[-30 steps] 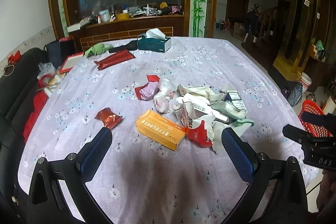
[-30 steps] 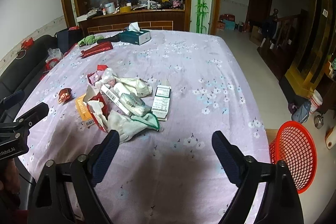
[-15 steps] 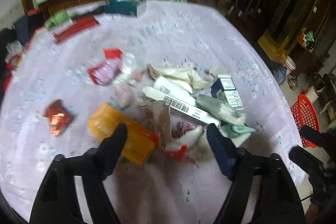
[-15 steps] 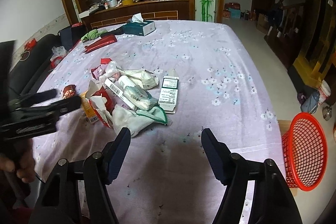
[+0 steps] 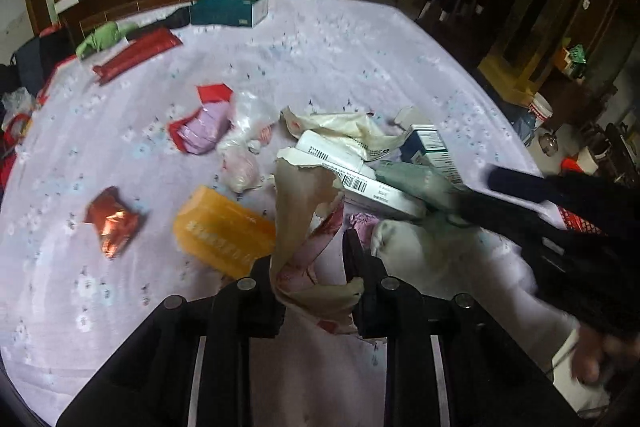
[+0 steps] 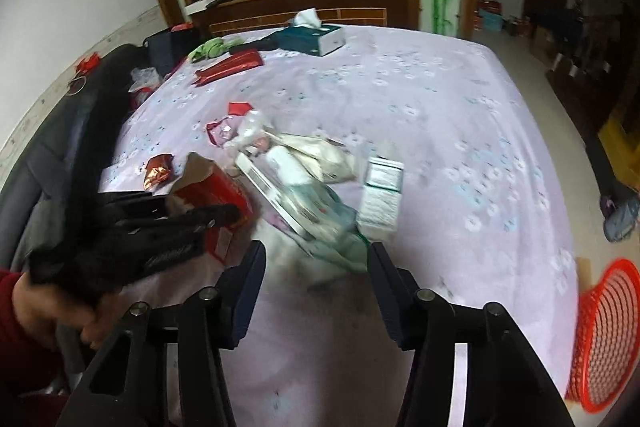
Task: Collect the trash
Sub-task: 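Grasp the torn beige paper wrapper with the left tool while the right tool grasps the teal wipe pack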
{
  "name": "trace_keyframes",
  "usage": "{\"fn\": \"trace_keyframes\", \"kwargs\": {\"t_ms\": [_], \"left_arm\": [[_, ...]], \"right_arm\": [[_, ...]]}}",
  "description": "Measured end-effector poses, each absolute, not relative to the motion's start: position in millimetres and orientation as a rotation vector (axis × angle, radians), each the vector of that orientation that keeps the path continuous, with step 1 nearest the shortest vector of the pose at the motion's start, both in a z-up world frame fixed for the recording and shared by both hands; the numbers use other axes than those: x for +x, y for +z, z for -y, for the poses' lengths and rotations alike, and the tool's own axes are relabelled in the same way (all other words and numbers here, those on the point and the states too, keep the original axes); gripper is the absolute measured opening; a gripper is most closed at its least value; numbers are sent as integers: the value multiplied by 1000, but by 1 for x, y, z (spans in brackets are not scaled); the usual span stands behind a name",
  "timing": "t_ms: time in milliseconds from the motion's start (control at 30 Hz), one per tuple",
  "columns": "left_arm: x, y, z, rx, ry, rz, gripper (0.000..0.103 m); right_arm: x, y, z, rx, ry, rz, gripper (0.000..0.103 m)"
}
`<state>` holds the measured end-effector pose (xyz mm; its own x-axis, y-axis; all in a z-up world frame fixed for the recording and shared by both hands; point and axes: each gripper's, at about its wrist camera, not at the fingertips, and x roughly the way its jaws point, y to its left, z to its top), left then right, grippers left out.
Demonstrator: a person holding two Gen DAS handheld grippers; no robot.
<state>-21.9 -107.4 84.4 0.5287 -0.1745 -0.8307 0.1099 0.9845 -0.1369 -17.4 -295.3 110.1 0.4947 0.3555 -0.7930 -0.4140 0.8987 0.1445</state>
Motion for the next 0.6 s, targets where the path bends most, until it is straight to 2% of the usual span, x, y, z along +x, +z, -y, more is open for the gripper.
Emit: {"fn": "trace_keyframes", "kwargs": {"t_ms": [67,233,300,467,600], "left_arm": [[-30,93,101,-65,-167,-985,24],[-43,101,91,-64,-144,-972,24],[-46,101,91,-51,-143,-964,24],[-48,107,100,-47,-165,-948,24],[-46,107,113,-41,-196,-946,24]], "right_arm": [[-5,105,286,-74,474,-953,44],[25,84,262,-141,460,-989,39],[33,73,259,-146,444,-1032,22],[30,72,269,-87,423,-1049,3],[20,87,289,17,427,-1030,3]]}}
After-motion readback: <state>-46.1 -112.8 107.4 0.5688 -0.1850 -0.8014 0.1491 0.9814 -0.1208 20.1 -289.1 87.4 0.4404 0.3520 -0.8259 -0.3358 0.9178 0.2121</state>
